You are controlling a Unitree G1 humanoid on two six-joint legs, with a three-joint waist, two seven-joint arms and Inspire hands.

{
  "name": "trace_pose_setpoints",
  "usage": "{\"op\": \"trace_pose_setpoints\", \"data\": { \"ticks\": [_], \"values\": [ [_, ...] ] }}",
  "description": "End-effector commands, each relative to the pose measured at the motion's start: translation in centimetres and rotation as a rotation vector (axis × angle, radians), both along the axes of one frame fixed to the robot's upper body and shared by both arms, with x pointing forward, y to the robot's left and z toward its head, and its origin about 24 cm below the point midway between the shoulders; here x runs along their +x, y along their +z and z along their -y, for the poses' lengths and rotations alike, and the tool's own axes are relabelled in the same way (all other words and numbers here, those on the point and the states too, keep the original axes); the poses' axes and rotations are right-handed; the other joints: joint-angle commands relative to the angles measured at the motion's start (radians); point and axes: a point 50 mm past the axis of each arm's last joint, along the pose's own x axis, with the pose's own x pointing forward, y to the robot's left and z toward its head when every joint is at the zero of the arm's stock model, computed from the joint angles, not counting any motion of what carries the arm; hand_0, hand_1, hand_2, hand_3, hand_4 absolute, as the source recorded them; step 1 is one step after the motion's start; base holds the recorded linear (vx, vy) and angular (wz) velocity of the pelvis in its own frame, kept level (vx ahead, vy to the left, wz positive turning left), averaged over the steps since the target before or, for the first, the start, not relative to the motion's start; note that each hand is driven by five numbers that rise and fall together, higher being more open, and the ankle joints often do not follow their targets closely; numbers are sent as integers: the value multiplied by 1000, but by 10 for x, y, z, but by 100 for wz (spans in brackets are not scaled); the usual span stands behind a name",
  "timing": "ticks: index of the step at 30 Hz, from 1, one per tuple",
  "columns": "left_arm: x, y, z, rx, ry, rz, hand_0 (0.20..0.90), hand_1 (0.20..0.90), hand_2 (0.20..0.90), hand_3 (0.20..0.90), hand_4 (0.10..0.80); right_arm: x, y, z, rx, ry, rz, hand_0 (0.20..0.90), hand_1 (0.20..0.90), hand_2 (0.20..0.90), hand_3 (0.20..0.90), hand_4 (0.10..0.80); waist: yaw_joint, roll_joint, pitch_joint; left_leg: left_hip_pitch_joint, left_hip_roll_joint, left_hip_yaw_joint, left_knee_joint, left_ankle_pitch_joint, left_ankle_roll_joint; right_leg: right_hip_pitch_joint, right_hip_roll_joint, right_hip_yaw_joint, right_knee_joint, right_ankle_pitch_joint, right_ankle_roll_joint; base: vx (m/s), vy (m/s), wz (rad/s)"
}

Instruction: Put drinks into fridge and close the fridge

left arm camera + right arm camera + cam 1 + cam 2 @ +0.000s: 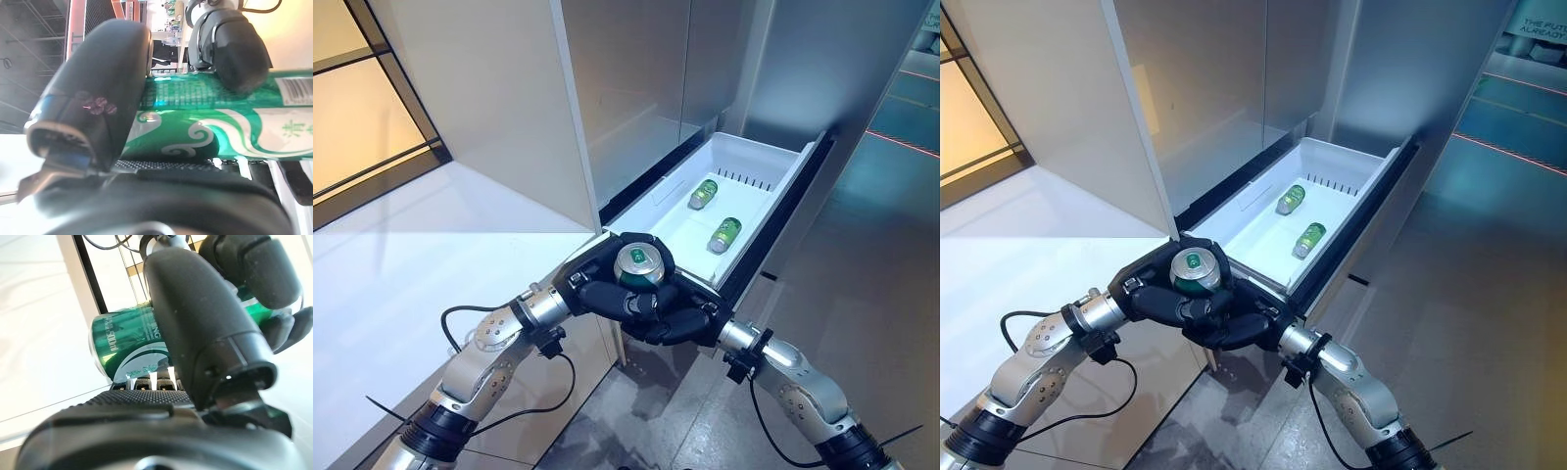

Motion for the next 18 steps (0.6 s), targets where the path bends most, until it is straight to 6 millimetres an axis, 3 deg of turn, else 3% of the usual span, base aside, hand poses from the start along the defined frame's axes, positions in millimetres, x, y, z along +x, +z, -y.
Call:
{"op": "trace_pose_setpoints", "data": {
  "ticks": [1,7,15,16,17,18],
  "values": [
    [6,72,19,-165,-83,311,300,300,300,200,100,-4,74,-45,291,267,224,900,900,900,900,800,-3,-31,-48,27,-32,29,8,-76,18,-23,10,25,45,-25,42,0,0,0],
    [8,69,22,-172,-77,286,300,300,300,200,100,-10,76,-56,292,354,197,900,900,900,900,800,0,-37,-50,25,-32,29,11,-75,15,-24,11,24,45,-24,44,0,0,0],
    [0,72,32,-314,-178,253,300,300,300,200,100,-10,69,-60,332,346,113,900,900,900,900,800,0,-39,-55,25,-29,30,8,-71,13,-23,12,21,42,-20,43,0,0,0],
    [-1,73,33,-334,-190,251,300,300,300,200,100,-10,69,-61,351,345,106,561,561,561,505,405,0,-40,-54,25,-30,29,8,-71,13,-23,12,21,41,-20,43,0,0,0],
    [-3,73,35,-359,-205,247,300,300,300,200,100,-11,70,-62,373,343,101,561,561,561,505,405,0,-40,-53,24,-30,28,8,-71,13,-23,13,22,40,-19,43,0,0,0],
    [-3,73,37,-371,-212,245,300,300,300,200,100,-11,70,-63,387,343,99,305,305,305,205,105,0,-40,-53,25,-31,27,8,-71,13,-23,13,22,40,-19,43,0,0,0]
  ]
}}
